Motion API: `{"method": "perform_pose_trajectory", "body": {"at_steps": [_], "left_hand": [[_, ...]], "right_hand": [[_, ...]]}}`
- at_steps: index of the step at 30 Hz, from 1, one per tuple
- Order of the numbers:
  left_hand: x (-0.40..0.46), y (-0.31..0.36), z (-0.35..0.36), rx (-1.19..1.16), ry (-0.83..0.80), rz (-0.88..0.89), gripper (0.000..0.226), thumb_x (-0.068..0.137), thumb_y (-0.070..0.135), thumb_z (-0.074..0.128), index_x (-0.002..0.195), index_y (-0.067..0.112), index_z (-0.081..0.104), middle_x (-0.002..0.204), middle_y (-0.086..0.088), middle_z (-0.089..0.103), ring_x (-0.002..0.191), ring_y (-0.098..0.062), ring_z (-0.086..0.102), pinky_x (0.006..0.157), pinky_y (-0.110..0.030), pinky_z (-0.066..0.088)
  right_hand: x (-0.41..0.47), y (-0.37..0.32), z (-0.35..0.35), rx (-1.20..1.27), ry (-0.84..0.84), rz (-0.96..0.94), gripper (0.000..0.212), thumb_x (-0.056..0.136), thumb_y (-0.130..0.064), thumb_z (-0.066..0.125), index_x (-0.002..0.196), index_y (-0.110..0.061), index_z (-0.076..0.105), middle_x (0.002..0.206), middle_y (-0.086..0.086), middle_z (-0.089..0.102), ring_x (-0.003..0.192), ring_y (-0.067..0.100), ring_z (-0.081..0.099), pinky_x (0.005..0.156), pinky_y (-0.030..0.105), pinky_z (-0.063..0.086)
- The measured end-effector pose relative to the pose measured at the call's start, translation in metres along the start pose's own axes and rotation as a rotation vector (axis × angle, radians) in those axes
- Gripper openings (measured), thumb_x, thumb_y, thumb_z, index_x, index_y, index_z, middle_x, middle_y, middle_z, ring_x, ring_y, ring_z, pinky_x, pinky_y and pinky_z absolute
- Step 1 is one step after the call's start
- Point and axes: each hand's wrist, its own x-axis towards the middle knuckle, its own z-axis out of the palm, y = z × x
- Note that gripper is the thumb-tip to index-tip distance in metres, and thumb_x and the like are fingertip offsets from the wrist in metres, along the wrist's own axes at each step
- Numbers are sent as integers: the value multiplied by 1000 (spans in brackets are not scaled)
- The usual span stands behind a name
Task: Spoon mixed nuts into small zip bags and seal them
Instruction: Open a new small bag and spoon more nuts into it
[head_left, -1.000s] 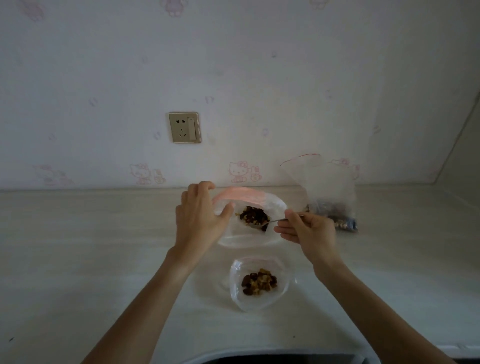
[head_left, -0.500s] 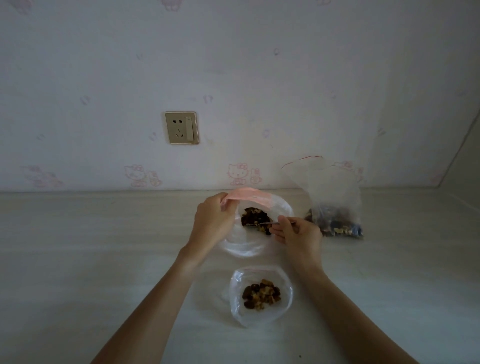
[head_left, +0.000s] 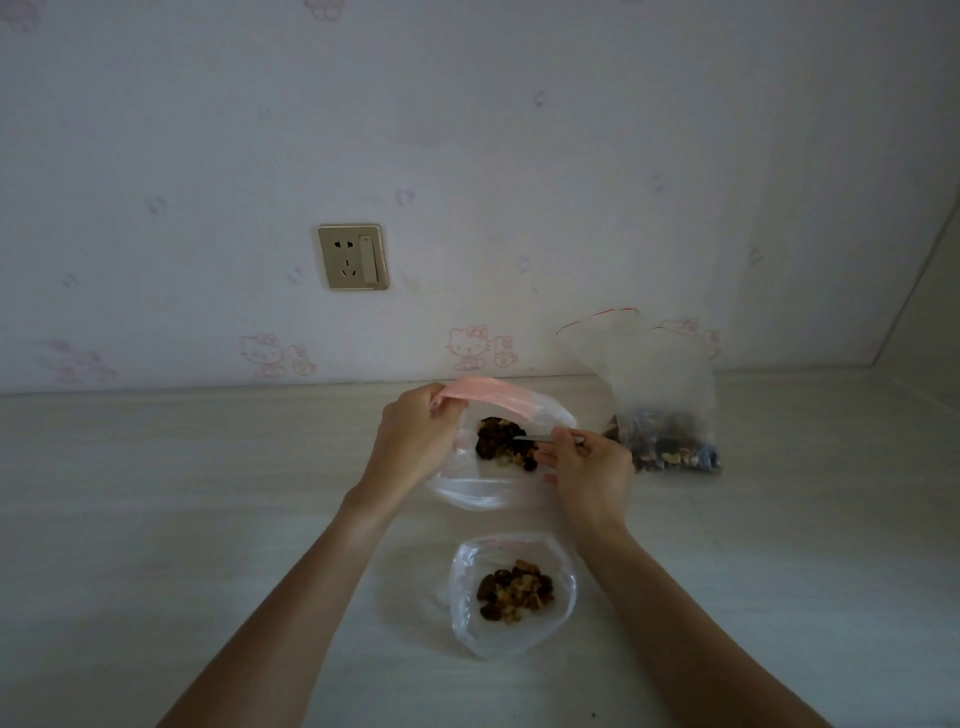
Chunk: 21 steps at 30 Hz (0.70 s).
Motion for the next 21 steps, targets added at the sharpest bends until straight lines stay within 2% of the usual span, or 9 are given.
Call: {"method": "perform_pose_trajectory", "body": {"at_steps": [4, 8, 13, 15, 17, 21], "left_hand": [[2, 0, -1, 106, 25, 60, 31, 104, 40, 55, 75, 32, 59, 66, 11, 62, 66, -9, 63, 59, -27, 39], [6, 7, -5, 204, 51, 104, 35, 106, 44, 50, 84, 21, 65, 70, 3, 66, 67, -19, 64, 58, -31, 42], [11, 13, -11, 324, 46, 91, 33, 106, 48, 47, 99, 22, 67, 85, 4, 69, 85, -25, 67, 65, -34, 42], [9, 14, -16, 309, 44, 81, 34, 102, 54, 53, 115, 26, 67, 97, 9, 70, 91, -20, 68, 70, -34, 45], [4, 14, -22, 254, 28, 75, 47, 95, 59, 62, 128, 26, 62, 106, 11, 66, 95, -15, 66, 77, -35, 51], [-13, 11, -31, 186, 64, 117, 58, 89, 49, 75, 137, 23, 56, 128, 5, 61, 103, -12, 65, 93, -42, 56]], "right_hand": [[2, -3, -4, 142, -41, 116, 22, 102, -20, 62, 83, -22, 74, 75, -3, 79, 73, 8, 77, 72, 37, 65], [1, -7, -12, 189, -82, 157, 20, 101, -17, 63, 84, -19, 72, 77, 1, 79, 76, 13, 78, 71, 36, 64], [2, -15, -34, 180, -137, 169, 13, 101, -16, 63, 93, -14, 74, 77, 1, 80, 77, 12, 78, 62, 29, 61], [1, -18, -45, 184, -160, 168, 12, 101, -15, 64, 97, -12, 74, 79, 2, 80, 78, 13, 79, 63, 29, 61], [-1, -23, -56, 185, -179, 158, 12, 100, -15, 64, 98, -9, 74, 80, 4, 80, 80, 15, 79, 65, 31, 61], [-9, -34, -80, 211, -223, 146, 14, 100, -15, 64, 99, -6, 75, 84, 7, 80, 83, 19, 79, 68, 34, 62]]}}
